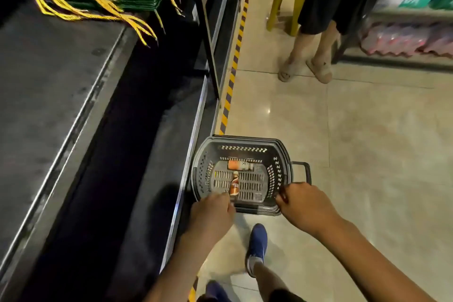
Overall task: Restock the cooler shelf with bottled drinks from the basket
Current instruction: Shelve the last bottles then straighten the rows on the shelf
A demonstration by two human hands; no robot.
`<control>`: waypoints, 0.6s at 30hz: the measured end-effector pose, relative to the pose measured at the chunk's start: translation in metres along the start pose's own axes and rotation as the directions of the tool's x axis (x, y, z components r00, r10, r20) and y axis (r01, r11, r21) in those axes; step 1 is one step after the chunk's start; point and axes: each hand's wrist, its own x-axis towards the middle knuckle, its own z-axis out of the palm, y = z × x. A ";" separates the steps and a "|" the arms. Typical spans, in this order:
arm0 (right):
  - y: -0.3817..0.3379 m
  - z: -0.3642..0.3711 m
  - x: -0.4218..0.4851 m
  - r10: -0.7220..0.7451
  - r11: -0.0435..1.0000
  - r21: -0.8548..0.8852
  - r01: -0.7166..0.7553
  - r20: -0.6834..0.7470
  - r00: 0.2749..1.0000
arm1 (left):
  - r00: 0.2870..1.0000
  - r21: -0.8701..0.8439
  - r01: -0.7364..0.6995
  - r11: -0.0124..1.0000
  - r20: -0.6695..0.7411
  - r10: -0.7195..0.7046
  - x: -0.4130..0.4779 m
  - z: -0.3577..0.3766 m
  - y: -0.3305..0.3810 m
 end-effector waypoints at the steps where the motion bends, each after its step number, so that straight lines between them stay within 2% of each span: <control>1: 0.004 0.006 0.020 0.019 0.999 0.038 -0.021 0.034 0.999 | 1.000 -0.018 0.001 1.000 0.006 -0.001 0.020 0.006 -0.003; 6: 0.026 0.064 0.121 0.098 0.977 0.172 -0.124 0.155 0.983 | 0.995 -0.057 0.089 0.994 0.046 -0.087 0.129 0.067 -0.024; 11: 0.044 0.160 0.249 0.136 0.947 0.252 -0.197 0.238 0.962 | 0.987 -0.100 0.128 0.987 0.113 -0.117 0.248 0.169 -0.057; 15: 0.061 0.247 0.360 0.142 0.901 0.366 -0.234 0.260 0.955 | 0.970 -0.193 0.184 0.964 0.191 -0.147 0.343 0.270 -0.090; 18: 0.072 0.317 0.436 0.152 0.893 0.384 -0.234 0.232 0.961 | 0.967 -0.187 0.188 0.964 0.205 -0.149 0.406 0.344 -0.111</control>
